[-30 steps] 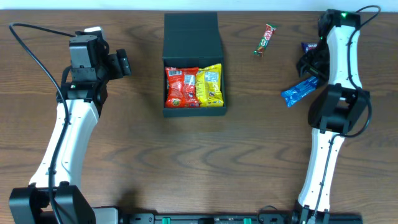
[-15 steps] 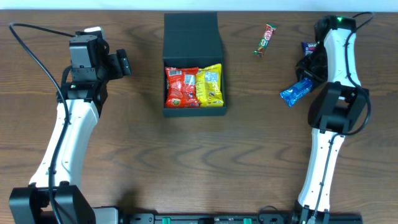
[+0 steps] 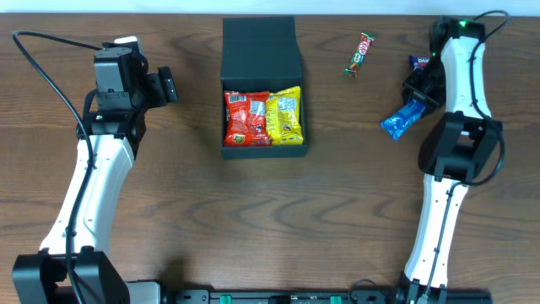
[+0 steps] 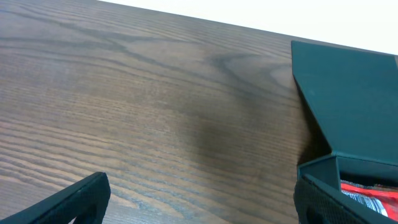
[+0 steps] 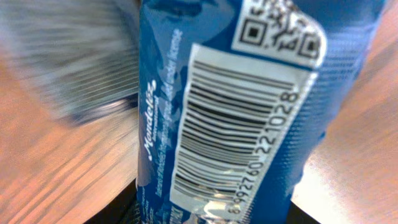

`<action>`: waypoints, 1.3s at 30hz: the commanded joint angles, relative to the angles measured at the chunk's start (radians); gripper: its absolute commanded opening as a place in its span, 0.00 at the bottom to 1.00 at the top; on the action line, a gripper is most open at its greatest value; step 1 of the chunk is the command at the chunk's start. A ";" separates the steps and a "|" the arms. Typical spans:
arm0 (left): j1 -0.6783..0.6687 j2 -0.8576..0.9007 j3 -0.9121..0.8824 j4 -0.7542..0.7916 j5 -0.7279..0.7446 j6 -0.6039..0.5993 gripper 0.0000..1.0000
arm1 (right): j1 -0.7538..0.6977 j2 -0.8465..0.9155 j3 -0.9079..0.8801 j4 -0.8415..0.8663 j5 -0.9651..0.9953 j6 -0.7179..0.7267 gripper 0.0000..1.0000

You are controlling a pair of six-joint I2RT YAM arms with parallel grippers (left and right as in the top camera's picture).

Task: Pack container
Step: 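Grasp the blue wrapped bar with the right gripper, then carry the blue bar with the right gripper to the box, then push the blue bar down into the box beside the yellow bag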

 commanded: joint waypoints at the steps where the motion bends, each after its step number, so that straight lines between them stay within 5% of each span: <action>1: 0.004 0.008 -0.006 0.002 0.001 -0.007 0.95 | 0.040 -0.165 0.054 0.020 -0.006 -0.086 0.31; 10: 0.004 0.008 -0.006 0.002 0.001 -0.003 0.96 | 0.239 -0.357 0.054 0.149 -0.069 -0.294 0.32; 22: 0.004 0.008 -0.006 0.000 0.001 -0.004 0.95 | 0.549 -0.222 0.054 0.168 -0.263 -0.518 0.32; 39: 0.004 0.008 -0.006 -0.016 0.001 -0.004 0.95 | 0.580 -0.118 0.054 0.008 -0.294 -0.467 0.28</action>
